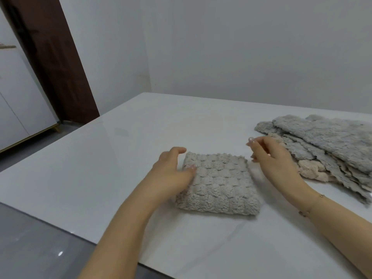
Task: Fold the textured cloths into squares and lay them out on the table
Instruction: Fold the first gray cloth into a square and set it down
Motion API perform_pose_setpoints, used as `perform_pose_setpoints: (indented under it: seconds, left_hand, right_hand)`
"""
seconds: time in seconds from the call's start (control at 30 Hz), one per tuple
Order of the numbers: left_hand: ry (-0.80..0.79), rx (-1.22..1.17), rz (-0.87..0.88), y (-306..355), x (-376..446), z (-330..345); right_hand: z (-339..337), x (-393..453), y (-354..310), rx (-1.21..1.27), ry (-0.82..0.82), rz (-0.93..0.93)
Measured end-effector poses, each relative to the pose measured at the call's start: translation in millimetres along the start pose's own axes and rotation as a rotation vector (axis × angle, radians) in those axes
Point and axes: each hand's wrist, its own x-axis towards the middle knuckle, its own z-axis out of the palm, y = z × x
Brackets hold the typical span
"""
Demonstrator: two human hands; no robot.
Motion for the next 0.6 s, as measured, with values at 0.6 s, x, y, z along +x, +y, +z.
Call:
perform_pose_setpoints:
  seconds: [0.6]
  left_hand:
    - [-0.089, 0.464, 0.154, 2.7, -2.1, 58.0]
  right_hand:
    - [4.9, -37.2, -3.6, -0.916, -0.600, -0.107]
